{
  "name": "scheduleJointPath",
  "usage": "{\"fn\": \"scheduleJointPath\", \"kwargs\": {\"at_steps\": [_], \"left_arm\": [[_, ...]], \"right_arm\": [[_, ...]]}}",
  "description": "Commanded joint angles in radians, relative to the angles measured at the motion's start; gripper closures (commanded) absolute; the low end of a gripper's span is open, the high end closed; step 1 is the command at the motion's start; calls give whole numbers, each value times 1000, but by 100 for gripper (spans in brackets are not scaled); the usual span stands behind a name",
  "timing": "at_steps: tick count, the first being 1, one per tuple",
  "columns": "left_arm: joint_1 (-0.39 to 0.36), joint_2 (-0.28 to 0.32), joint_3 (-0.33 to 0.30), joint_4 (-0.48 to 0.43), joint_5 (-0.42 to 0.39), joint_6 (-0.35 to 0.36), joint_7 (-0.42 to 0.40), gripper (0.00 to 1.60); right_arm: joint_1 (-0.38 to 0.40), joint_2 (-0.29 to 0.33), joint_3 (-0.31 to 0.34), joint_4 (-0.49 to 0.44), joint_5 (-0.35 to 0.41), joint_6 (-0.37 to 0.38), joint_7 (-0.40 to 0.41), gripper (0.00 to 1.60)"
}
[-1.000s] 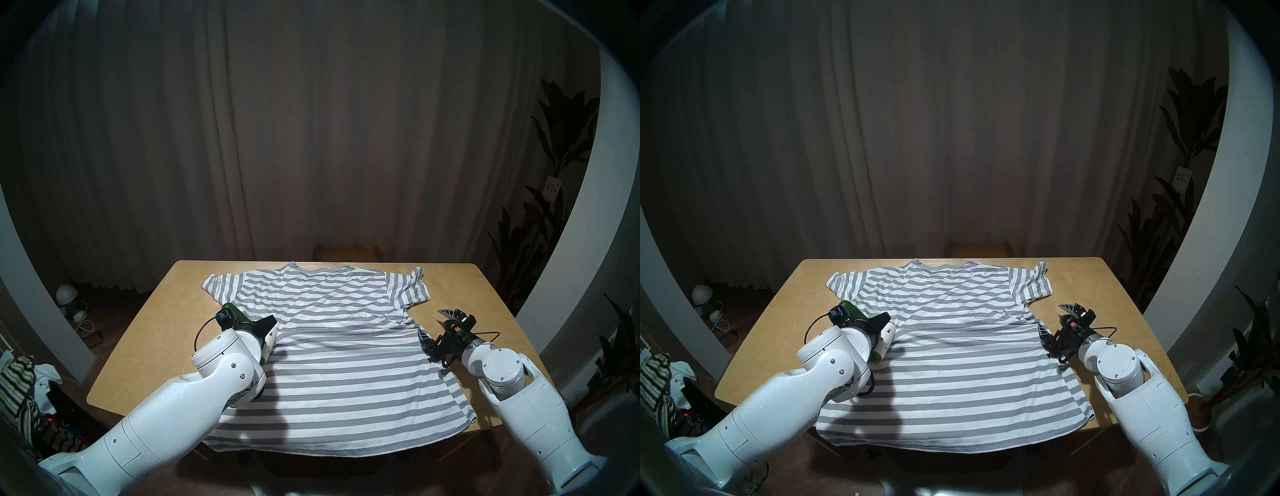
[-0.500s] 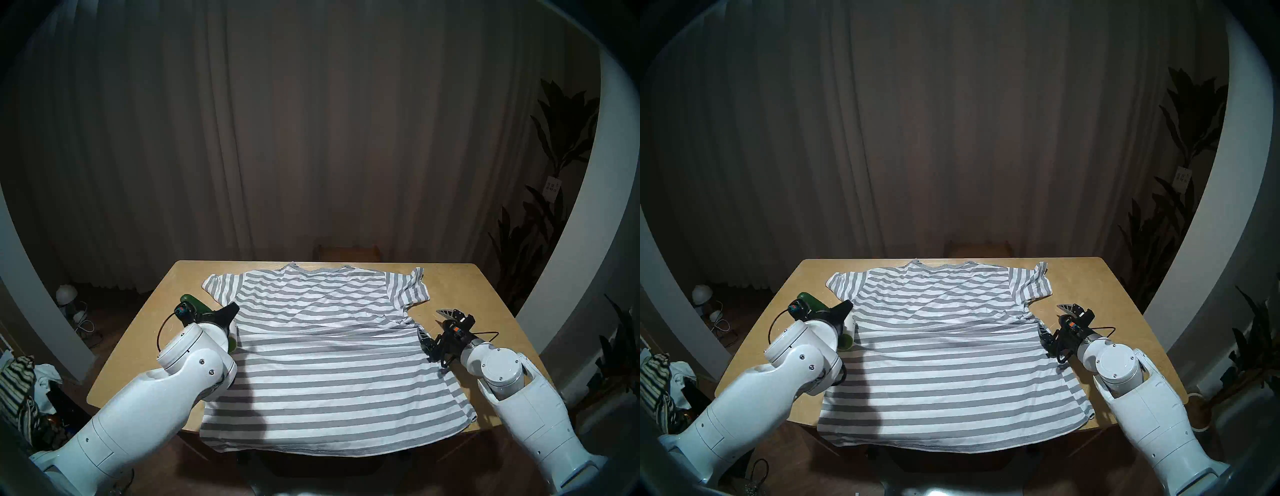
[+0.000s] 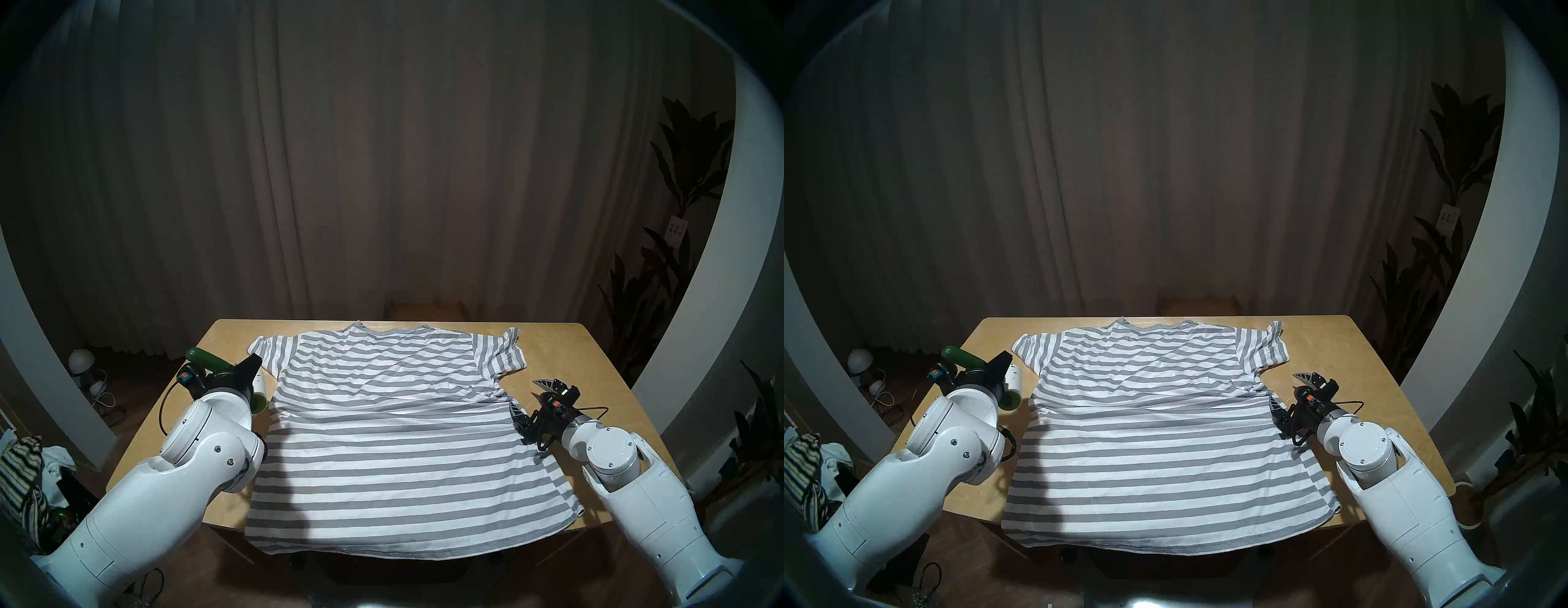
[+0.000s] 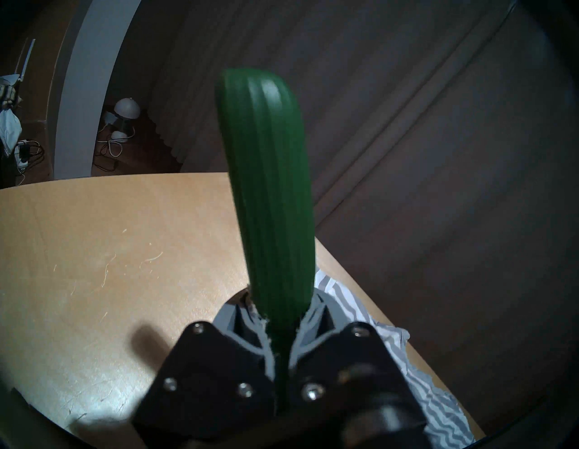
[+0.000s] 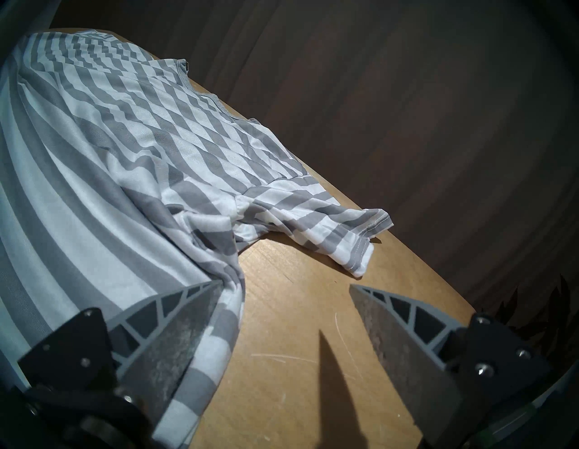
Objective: Use the fur roller to clean a top
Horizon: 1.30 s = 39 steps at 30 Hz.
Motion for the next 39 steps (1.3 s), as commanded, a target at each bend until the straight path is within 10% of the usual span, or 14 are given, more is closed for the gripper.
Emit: {"fn": "scheduleJointPath", "kwargs": {"at_steps": [1, 39], "left_arm": [[60, 34, -85, -3, -19, -86, -125, 160], [102, -50, -257, 306, -452, -139, -723, 160]], "right_arm": [[-85, -39, -29, 2, 27, 30, 12, 0], [-194, -130, 113, -291, 250, 43, -59, 0]]}}
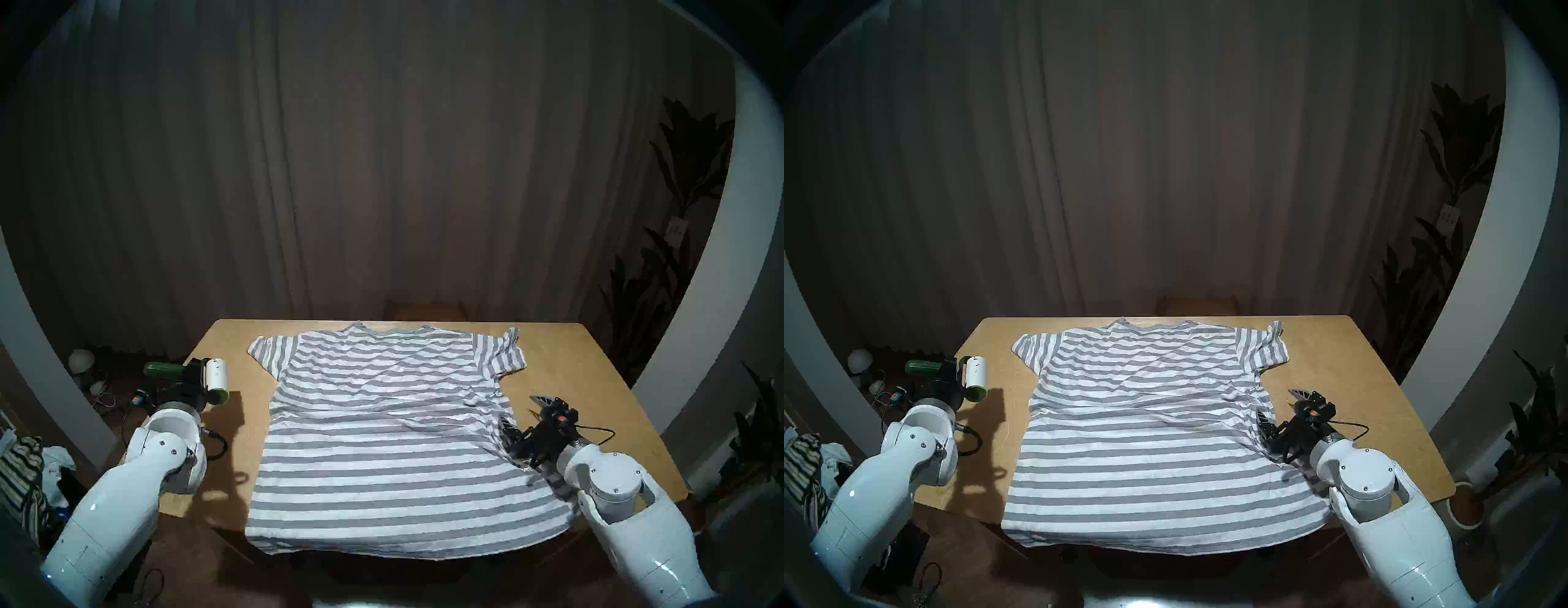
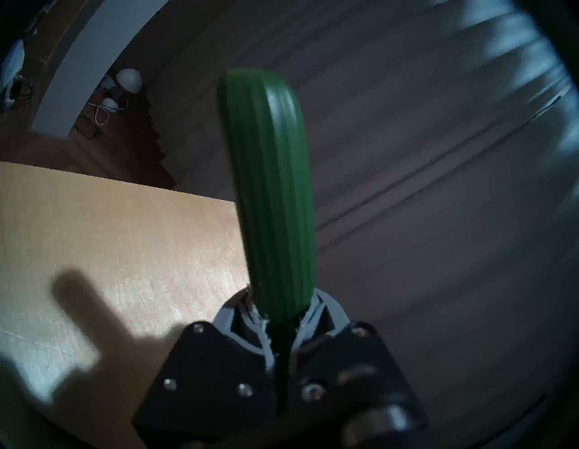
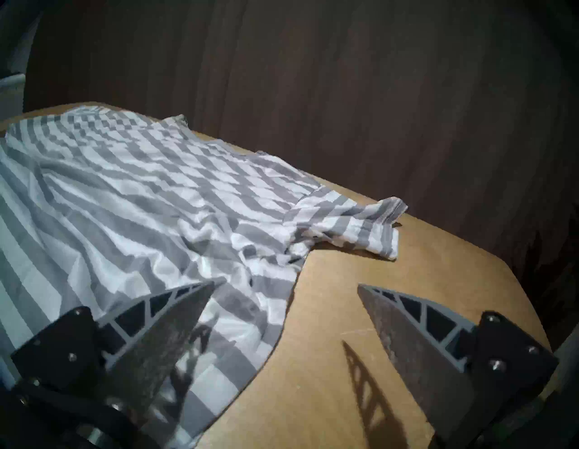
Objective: Use the fur roller to clean a top
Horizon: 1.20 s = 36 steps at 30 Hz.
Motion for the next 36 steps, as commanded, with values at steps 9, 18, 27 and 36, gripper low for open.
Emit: {"fn": "scheduleJointPath", "kwargs": {"at_steps": [9, 18, 27, 36], "left_arm": [[-29, -42, -45, 84, -147, 84, -207, 160], [-46, -56, -74, 153, -243, 180, -315, 160], [-59, -65, -103, 215, -335, 304, -431, 160], [-65, -71, -129, 292, -422, 457, -562, 160]], "right_arm": [[7, -53, 56, -91, 54, -9, -60, 0], [21, -75, 85, -96, 68, -5, -105, 0], [37, -99, 80, -102, 72, -4, -141, 0], [37, -121, 61, -114, 66, -5, -174, 0]]}}
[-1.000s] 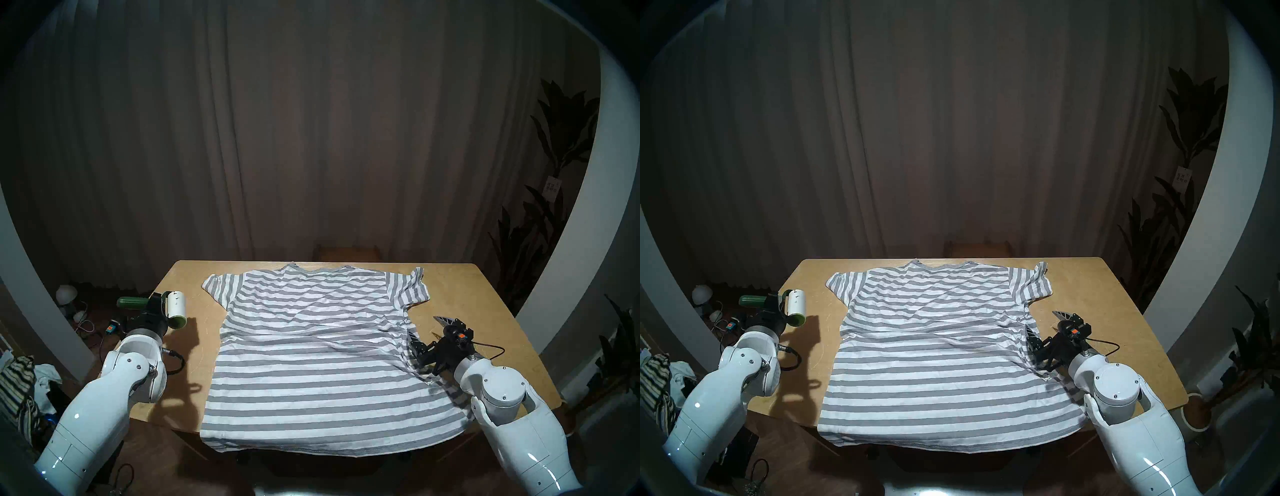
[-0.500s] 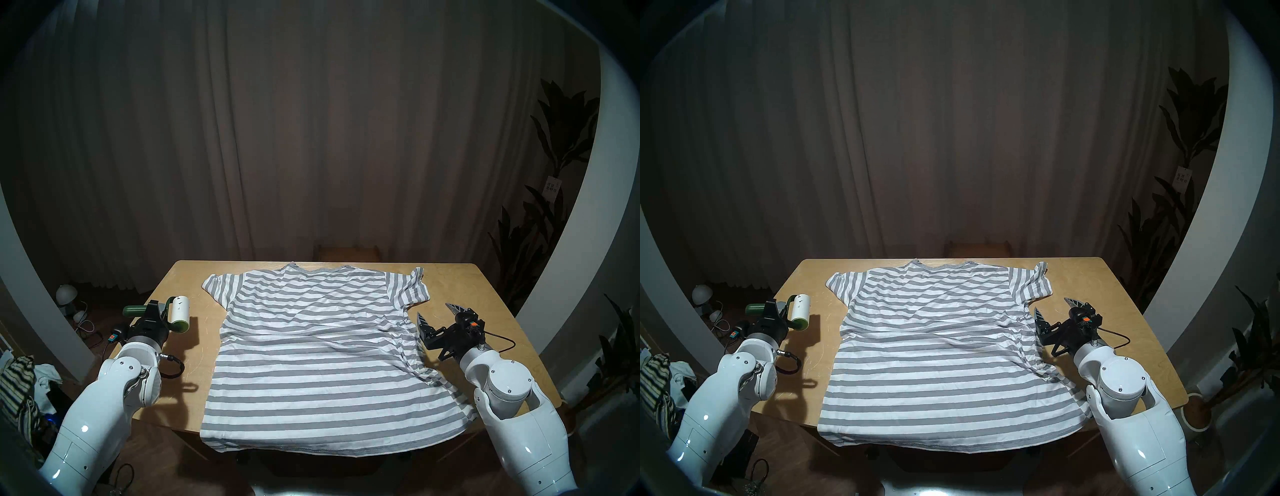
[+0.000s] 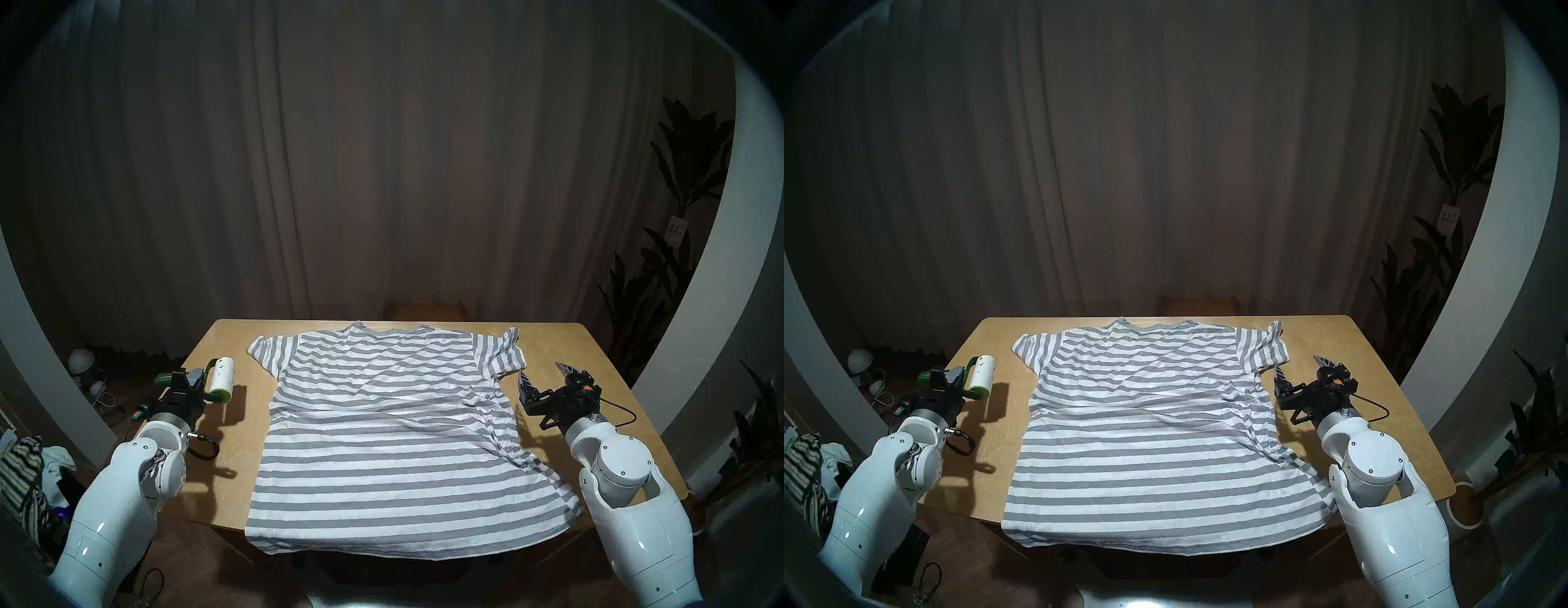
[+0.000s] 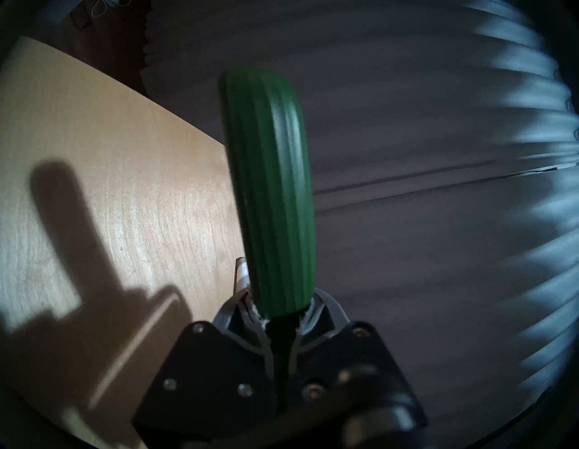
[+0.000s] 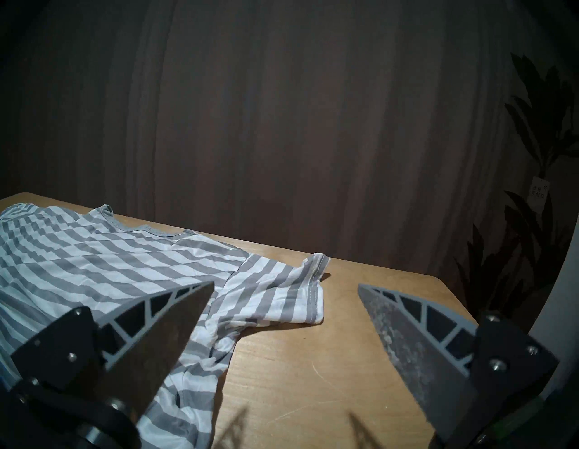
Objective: Use the fur roller to clean a top
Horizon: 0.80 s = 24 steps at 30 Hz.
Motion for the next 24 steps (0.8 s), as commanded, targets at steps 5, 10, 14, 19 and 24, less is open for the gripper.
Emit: {"fn": "scheduleJointPath", "kwargs": {"at_steps": [5, 10, 14, 19, 24], "left_arm": [[-31, 4, -36, 68, -86, 185, -173, 160], [-51, -6, -34, 133, -134, 291, -256, 160], [-69, -10, -24, 180, -157, 357, -306, 160], [-97, -16, -10, 230, -175, 429, -362, 160], [-163, -8, 44, 333, -163, 533, -427, 160]], "right_arm": [[3, -31, -19, -38, -12, -6, -45, 0], [-4, -44, -27, -47, -29, -7, -79, 0], [-1, -51, -29, -50, -41, -8, -102, 0], [7, -60, -38, -53, -56, -9, -124, 0], [16, -76, -52, -60, -83, -12, -162, 0]]}}
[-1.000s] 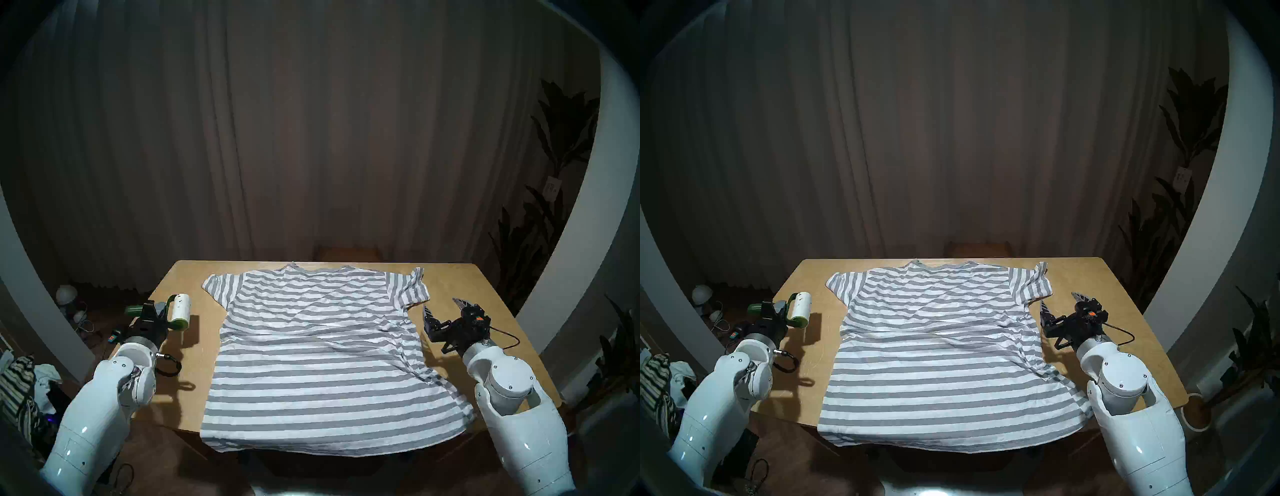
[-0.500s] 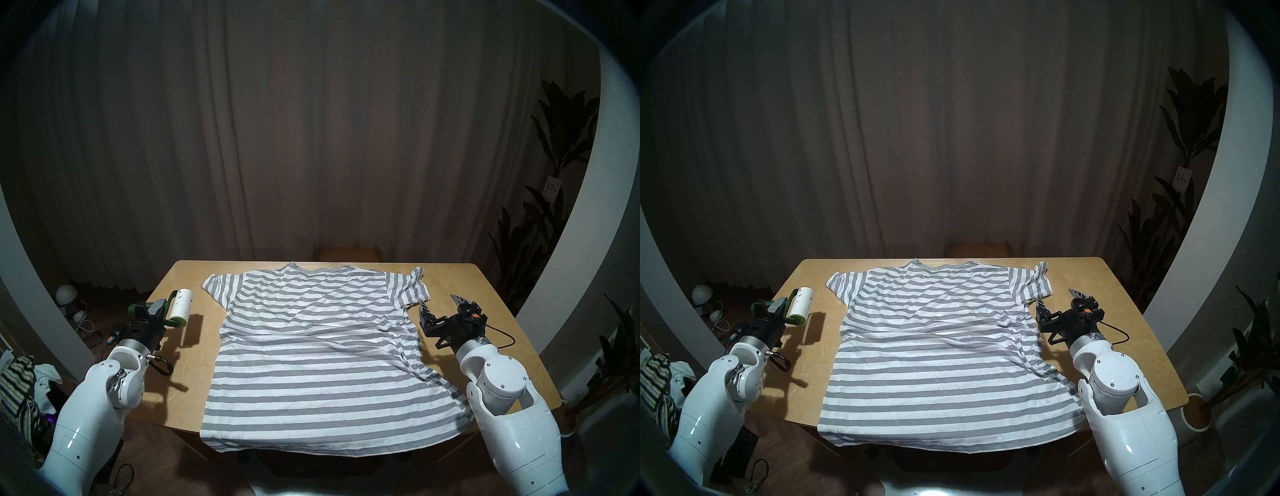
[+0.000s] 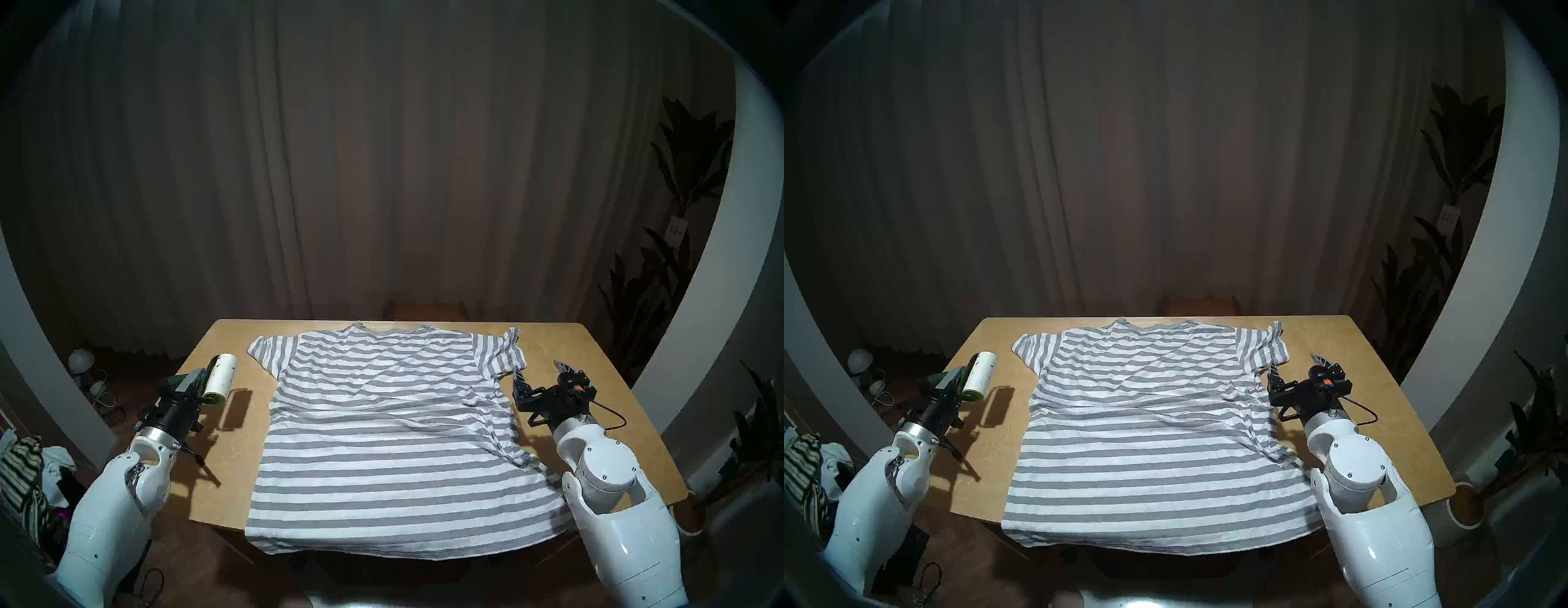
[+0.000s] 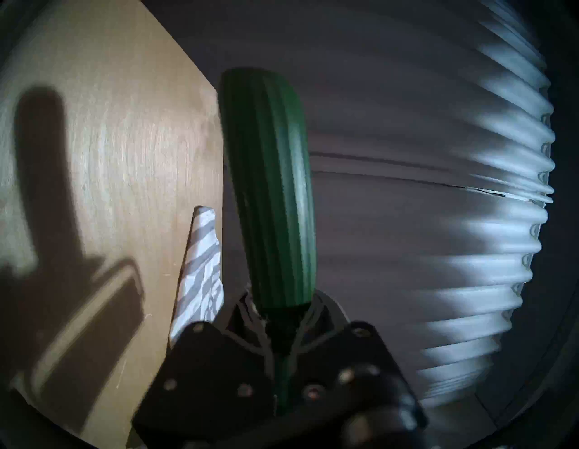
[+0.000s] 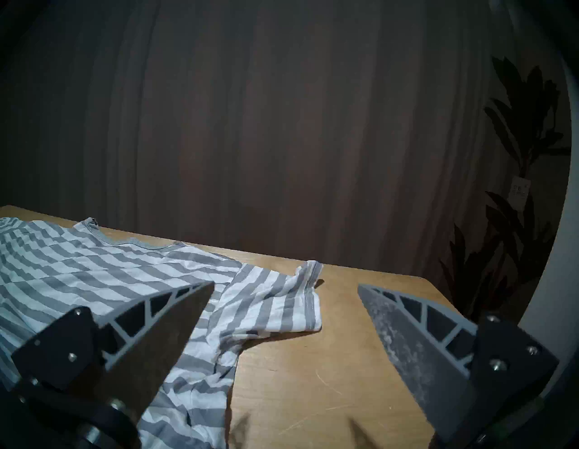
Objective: Use the fur roller to clean a top
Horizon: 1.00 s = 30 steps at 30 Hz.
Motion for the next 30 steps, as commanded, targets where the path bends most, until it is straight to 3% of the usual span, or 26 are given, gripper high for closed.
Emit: {"fn": "scheduleJointPath", "kwargs": {"at_steps": [1, 14, 23, 30], "left_arm": [[-111, 16, 46, 89, 14, 121, -84, 160], [-214, 38, 81, 168, 82, 136, -79, 160], [-223, 18, 110, 190, 104, 147, -56, 160], [-207, 7, 99, 173, 88, 105, -8, 160]], "right_arm": [[17, -26, -9, -34, -28, -12, -47, 0], [24, -45, -22, -27, -59, -14, -107, 0], [34, -48, -22, -17, -67, -23, -128, 0], [33, -47, -17, -14, -61, -29, -128, 0]]}}
